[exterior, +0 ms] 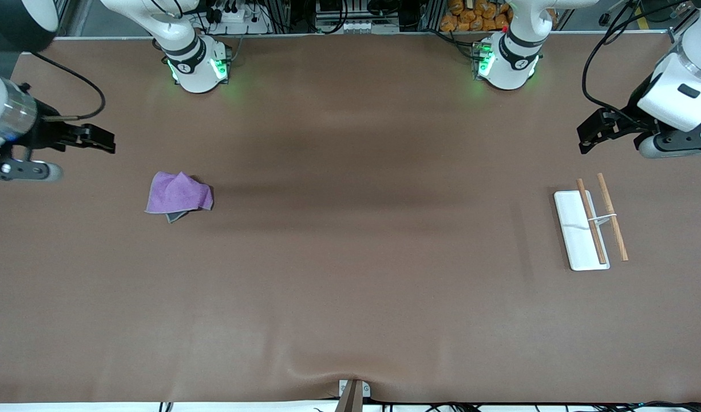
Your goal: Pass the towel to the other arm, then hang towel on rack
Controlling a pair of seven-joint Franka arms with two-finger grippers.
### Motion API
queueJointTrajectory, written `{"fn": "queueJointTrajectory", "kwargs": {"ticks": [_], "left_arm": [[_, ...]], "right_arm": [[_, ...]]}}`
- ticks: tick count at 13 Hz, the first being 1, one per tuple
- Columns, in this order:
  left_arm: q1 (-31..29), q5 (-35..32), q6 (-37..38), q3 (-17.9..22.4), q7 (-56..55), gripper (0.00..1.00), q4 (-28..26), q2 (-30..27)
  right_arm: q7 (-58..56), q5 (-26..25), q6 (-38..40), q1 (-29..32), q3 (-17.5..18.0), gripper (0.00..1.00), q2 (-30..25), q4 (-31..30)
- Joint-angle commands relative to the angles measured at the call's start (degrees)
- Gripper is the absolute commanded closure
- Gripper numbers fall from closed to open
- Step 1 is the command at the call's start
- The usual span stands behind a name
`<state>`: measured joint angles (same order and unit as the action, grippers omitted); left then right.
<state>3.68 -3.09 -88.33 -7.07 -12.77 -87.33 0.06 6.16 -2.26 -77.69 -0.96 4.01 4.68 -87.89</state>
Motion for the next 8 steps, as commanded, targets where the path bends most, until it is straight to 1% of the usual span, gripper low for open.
{"fn": "queueJointTrajectory", "kwargs": {"ticks": [1, 2, 4, 6, 7, 8], "left_arm": [[-0.3, 0.5, 0.9, -0.8, 0.5, 0.0, -0.3, -0.6], [-0.3, 0.5, 1.3, -0.8, 0.5, 0.0, -0.3, -0.6], [-0.4, 0.3, 1.3, -0.8, 0.5, 0.0, -0.1, -0.3], [-0.5, 0.2, 1.1, -0.8, 0.6, 0.0, 0.0, -0.2], [-0.6, 0.2, 1.1, -0.8, 0.6, 0.0, 0.1, -0.2], [-0.7, 0.2, 1.1, -0.8, 0.6, 0.0, 0.1, -0.2]], "right_arm": [[-0.6, -0.6, -0.4, 0.1, 0.4, 0.0, -0.7, -3.8], [-0.6, -0.6, -1.8, -0.1, 0.4, 0.0, -0.6, -4.9], [-0.7, -1.1, -7.2, -2.3, 0.4, 0.0, -0.5, -10.0], [-0.7, -1.1, -12.0, -2.8, 0.5, 0.0, -0.3, -14.4], [-0.7, -1.1, -14.2, -3.0, 0.5, 0.0, 0.6, -16.0], [-0.7, -1.1, -15.8, -3.1, 0.5, 0.0, 2.6, -16.8]]}}
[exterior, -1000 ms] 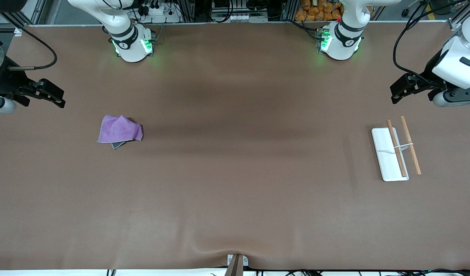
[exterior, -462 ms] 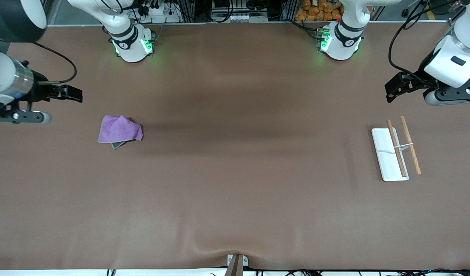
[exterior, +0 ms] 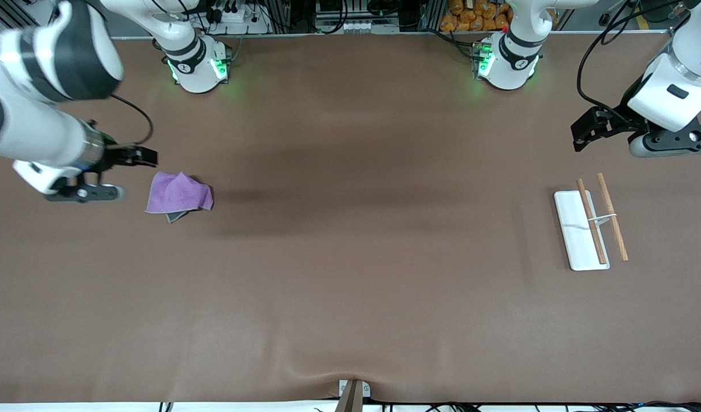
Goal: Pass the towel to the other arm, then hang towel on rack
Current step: 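Move the right gripper down over the purple towel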
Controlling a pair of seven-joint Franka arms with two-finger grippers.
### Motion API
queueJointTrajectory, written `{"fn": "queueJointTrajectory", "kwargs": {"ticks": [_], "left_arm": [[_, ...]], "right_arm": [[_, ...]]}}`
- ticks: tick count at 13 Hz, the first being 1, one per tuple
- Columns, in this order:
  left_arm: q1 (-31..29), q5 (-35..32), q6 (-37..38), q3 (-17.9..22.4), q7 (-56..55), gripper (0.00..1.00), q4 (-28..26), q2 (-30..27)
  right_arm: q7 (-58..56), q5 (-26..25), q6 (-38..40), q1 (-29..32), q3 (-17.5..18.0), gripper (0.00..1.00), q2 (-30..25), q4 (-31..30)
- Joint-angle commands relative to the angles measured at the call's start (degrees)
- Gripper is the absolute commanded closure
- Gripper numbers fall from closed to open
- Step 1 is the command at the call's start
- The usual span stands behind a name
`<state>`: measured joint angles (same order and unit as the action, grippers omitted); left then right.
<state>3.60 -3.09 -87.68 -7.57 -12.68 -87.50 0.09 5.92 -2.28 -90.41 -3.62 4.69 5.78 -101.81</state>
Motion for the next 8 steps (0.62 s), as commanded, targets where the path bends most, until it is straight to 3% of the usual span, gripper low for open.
{"fn": "queueJointTrajectory", "kwargs": {"ticks": [1, 3, 8], "left_arm": [[-0.6, 0.2, 0.3, -0.2, 0.7, 0.0, 0.2, -0.3], [-0.4, 0.3, 0.3, -0.2, 0.7, 0.0, 0.1, 0.0], [-0.2, 0.1, 0.3, -0.3, 0.7, 0.0, 0.1, 0.0]], "right_arm": [[-0.6, -1.1, -4.1, -0.2, -0.2, 0.0, 3.8, -3.0], [-2.9, -1.3, -6.0, -0.1, -0.3, 0.0, 5.7, -3.9], [-5.2, -2.9, -20.1, 1.6, -0.3, 0.0, 6.0, -14.7]]}}
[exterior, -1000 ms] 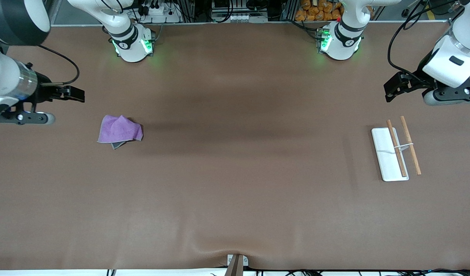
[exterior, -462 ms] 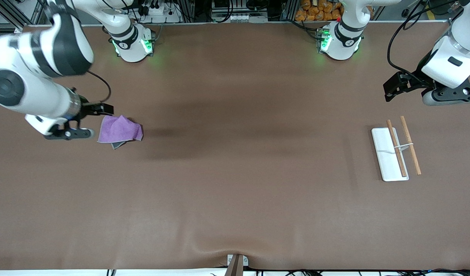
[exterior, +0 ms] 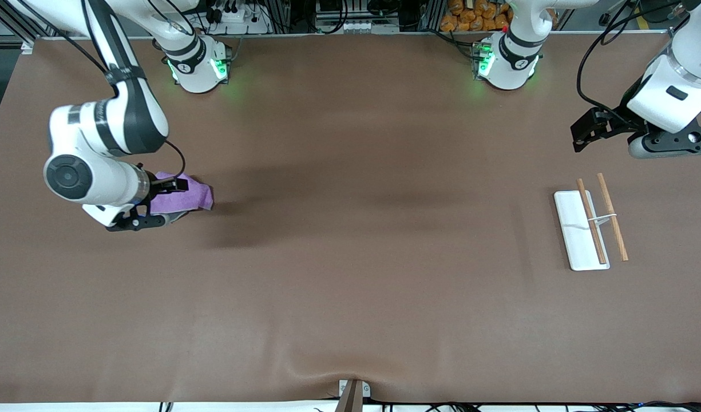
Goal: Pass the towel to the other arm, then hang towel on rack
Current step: 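Move the right gripper down over the purple towel, then close the right gripper on the purple towel's edge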
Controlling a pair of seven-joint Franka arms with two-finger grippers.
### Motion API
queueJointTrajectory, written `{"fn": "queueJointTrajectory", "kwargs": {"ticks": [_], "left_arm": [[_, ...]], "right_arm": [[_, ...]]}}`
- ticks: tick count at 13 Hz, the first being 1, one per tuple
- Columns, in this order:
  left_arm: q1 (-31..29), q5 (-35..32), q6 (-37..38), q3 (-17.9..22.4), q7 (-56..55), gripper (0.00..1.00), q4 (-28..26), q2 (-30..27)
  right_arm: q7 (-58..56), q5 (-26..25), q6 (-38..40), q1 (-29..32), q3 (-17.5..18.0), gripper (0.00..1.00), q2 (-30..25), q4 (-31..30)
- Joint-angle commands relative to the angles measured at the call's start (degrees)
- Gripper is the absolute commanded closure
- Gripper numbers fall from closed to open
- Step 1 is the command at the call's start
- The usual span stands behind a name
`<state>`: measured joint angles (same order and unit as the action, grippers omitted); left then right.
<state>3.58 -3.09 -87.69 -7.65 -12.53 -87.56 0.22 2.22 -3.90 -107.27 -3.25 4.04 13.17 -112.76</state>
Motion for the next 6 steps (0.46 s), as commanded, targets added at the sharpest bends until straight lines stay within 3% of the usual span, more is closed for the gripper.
{"fn": "queueJointTrajectory", "kwargs": {"ticks": [1, 6], "left_arm": [[-0.1, 0.1, 0.3, -0.4, 0.6, 0.0, 0.2, -0.2], [-0.1, 0.2, 0.3, -0.3, 0.6, 0.0, 0.3, -0.1]], "right_arm": [[-2.6, -1.3, -4.5, 1.1, 0.4, 0.01, -1.1, -4.7], [-3.3, -1.3, -12.7, 1.0, 0.4, 0.05, 0.6, -10.7]]}}
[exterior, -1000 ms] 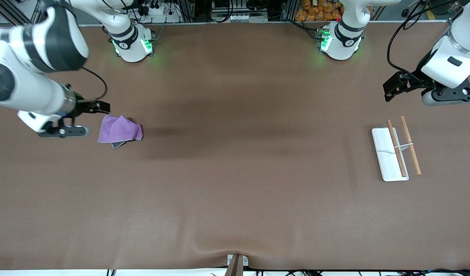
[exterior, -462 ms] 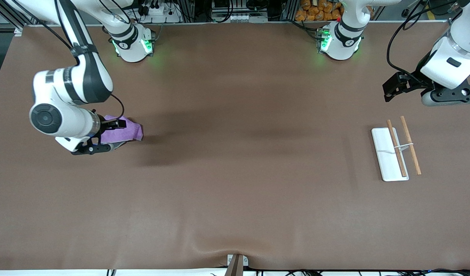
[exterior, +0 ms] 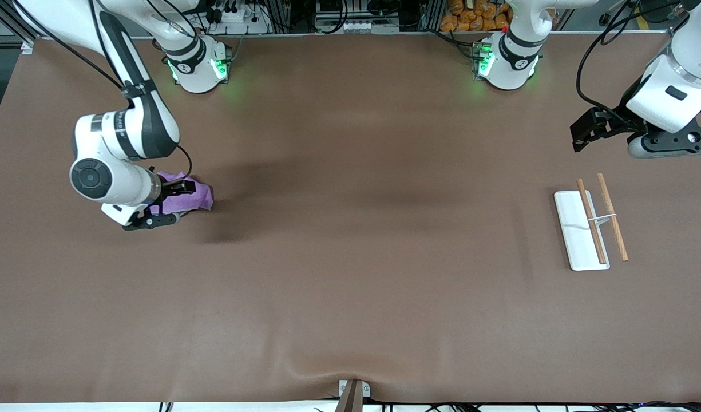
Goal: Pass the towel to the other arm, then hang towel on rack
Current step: 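Close the right gripper on the purple towel's edge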
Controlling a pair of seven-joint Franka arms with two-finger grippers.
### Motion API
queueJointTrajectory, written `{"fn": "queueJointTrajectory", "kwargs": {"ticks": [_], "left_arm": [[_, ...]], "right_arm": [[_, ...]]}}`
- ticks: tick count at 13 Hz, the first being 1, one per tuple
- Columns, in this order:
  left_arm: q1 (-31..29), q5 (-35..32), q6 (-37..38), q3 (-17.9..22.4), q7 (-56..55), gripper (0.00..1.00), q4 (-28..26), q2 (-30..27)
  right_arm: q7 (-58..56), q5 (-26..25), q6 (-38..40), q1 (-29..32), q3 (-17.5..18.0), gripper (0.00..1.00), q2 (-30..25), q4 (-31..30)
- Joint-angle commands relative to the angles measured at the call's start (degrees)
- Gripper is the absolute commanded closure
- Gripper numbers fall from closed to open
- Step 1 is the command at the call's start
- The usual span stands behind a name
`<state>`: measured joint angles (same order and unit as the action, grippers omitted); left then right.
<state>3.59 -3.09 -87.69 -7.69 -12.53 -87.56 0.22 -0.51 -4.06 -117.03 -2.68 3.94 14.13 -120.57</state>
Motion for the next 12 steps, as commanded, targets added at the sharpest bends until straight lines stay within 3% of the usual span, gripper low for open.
{"fn": "queueJointTrajectory", "kwargs": {"ticks": [1, 4, 12], "left_arm": [[-0.2, 0.3, 0.3, -0.2, 0.7, 0.0, 0.3, -0.2], [-0.2, 0.4, 0.3, -0.2, 0.6, 0.0, 0.3, -0.1], [-0.2, 0.5, 0.3, -0.3, 0.6, 0.0, 0.3, 0.0]], "right_arm": [[-0.6, -1.1, -5.2, 0.5, 0.5, 0.09, -0.3, -4.5], [-1.9, -1.1, -8.3, 1.5, 0.5, 0.23, 1.1, -6.5], [-1.8, -1.0, -14.5, 1.1, 0.5, 0.27, 3.2, -10.8]]}}
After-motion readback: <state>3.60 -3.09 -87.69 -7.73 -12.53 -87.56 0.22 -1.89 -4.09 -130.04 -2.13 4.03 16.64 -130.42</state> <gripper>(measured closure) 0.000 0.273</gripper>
